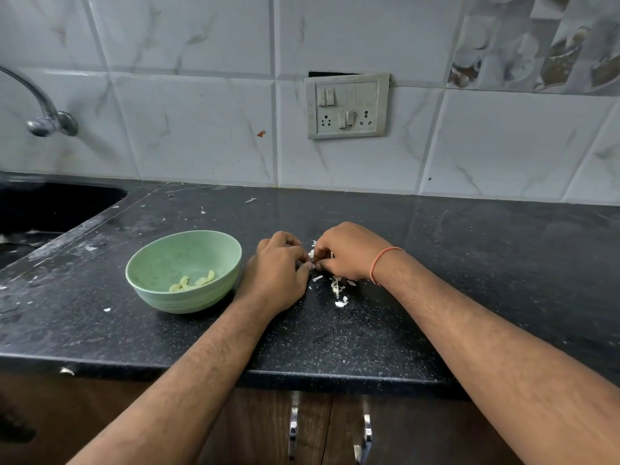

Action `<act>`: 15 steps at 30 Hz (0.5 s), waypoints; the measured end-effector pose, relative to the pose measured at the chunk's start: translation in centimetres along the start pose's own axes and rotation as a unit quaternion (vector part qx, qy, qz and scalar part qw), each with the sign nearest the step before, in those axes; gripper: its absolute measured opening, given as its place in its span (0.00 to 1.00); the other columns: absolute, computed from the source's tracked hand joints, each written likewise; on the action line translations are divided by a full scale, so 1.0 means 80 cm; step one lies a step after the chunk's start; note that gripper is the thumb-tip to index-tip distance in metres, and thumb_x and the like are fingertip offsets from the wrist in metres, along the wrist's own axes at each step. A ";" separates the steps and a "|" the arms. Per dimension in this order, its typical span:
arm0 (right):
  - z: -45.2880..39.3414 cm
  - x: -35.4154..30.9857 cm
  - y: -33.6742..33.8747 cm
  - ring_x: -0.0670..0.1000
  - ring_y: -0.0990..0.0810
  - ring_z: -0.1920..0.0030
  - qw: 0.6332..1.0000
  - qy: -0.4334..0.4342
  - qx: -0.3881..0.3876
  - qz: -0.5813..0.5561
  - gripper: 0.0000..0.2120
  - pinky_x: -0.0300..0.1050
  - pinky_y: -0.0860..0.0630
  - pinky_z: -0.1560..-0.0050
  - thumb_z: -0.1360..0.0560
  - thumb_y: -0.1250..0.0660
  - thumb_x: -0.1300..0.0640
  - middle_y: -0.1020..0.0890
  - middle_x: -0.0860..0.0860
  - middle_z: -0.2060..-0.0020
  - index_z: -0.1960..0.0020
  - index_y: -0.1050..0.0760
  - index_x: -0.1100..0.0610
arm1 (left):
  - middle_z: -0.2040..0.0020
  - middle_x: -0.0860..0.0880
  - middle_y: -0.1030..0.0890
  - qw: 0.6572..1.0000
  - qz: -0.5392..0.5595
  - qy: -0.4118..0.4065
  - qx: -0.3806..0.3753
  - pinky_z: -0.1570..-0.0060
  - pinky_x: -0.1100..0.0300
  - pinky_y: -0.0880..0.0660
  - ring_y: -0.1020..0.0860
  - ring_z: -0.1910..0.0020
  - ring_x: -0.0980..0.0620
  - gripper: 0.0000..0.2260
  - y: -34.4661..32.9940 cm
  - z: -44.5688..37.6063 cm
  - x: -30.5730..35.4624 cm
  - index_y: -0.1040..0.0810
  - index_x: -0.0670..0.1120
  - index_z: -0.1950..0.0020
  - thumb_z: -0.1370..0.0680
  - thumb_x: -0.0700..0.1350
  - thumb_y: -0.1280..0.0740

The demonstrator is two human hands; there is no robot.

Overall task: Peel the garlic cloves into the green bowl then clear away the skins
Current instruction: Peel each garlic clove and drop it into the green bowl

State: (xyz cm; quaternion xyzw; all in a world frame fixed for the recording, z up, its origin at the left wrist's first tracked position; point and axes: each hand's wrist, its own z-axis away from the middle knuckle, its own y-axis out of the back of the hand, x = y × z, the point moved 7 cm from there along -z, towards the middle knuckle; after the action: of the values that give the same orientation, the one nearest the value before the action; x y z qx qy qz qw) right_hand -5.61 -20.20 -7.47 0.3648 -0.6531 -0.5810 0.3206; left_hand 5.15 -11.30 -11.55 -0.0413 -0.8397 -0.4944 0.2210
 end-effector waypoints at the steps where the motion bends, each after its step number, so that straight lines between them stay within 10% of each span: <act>1: 0.000 -0.001 0.000 0.54 0.16 0.47 1.000 0.001 -0.001 0.002 0.07 0.47 0.21 0.50 0.20 0.28 0.48 0.13 0.48 0.49 0.45 0.14 0.46 | 0.36 0.60 0.27 1.000 0.000 -0.005 0.005 0.43 0.50 0.24 0.29 0.35 0.53 0.07 0.003 0.000 0.003 0.15 0.55 0.45 0.19 0.55 0.30; 15: 0.067 0.010 0.041 0.38 0.21 0.65 0.934 -0.070 0.198 -0.289 0.06 0.33 0.25 0.62 0.28 0.18 0.50 0.16 0.40 0.66 0.53 0.12 0.46 | 0.37 0.60 0.19 0.987 0.077 -0.118 0.080 0.47 0.53 0.23 0.23 0.42 0.52 0.08 0.019 0.009 0.025 0.11 0.57 0.48 0.20 0.51 0.30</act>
State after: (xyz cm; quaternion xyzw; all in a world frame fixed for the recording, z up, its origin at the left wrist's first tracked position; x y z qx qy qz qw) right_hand -10.87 -17.84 -4.87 0.5524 -0.6417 -0.5319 0.0136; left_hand 3.52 -10.25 -9.79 -0.1464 -0.8909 -0.3989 0.1605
